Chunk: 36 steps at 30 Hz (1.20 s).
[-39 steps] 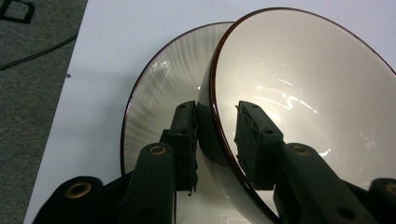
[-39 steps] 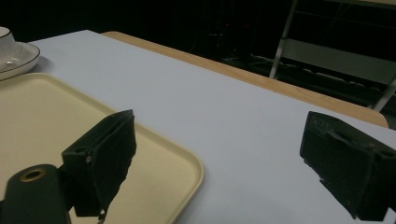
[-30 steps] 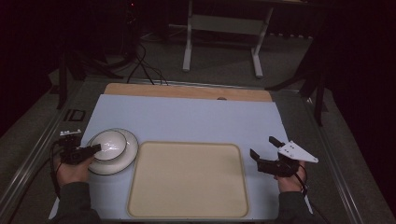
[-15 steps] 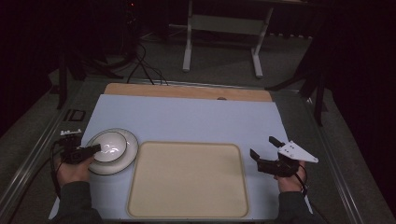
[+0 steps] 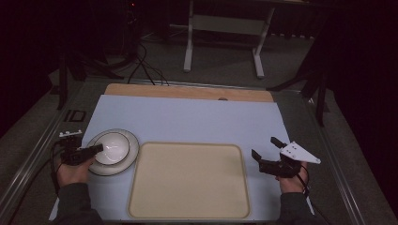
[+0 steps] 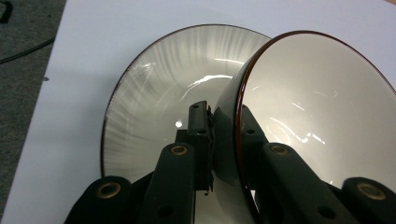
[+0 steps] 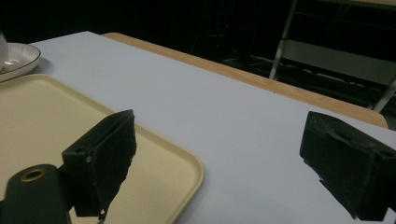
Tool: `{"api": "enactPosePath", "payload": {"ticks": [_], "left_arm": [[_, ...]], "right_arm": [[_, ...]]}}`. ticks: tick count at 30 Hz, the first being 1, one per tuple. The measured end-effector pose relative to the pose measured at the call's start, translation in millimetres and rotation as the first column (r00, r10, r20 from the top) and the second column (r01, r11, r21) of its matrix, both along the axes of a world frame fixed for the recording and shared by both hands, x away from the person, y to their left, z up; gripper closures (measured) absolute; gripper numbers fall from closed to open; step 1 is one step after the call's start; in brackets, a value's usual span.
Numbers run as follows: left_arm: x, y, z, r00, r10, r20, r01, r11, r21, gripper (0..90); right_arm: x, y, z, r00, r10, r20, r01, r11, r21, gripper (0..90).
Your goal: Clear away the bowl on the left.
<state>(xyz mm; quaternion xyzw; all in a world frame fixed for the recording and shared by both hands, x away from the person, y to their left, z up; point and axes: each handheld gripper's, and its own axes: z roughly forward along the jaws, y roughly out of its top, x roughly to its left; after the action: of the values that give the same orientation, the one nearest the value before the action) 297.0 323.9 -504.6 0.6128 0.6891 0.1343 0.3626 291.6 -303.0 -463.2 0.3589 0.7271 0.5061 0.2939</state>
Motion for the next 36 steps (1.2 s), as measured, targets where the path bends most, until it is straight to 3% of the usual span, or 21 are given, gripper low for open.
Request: {"api": "enactPosePath", "payload": {"ticks": [10,28,32,36], "left_arm": [[-1.6,0.8,1.8,0.9996,-0.009,0.026,0.010,0.9999,-0.009,81.3],[-8.2,1.2,11.2,0.9945,0.002,0.104,0.007,0.9959,-0.090,81.1],[-9.1,0.5,12.8,0.9928,-0.009,0.119,0.024,0.9922,-0.122,81.1],[-8.8,-2.6,14.2,0.9916,-0.019,0.128,0.035,0.9917,-0.124,80.9]], "right_arm": [[-0.1,0.0,0.0,1.0000,0.001,0.000,-0.001,1.000,0.001,10.4],[-0.5,-0.6,0.5,1.0000,-0.002,0.001,0.002,1.000,0.003,10.4],[-0.5,-0.5,0.4,1.0000,-0.001,0.001,0.001,1.000,0.003,10.5],[-0.5,-0.3,0.4,1.0000,0.001,0.001,-0.001,1.000,0.003,10.4]]}}
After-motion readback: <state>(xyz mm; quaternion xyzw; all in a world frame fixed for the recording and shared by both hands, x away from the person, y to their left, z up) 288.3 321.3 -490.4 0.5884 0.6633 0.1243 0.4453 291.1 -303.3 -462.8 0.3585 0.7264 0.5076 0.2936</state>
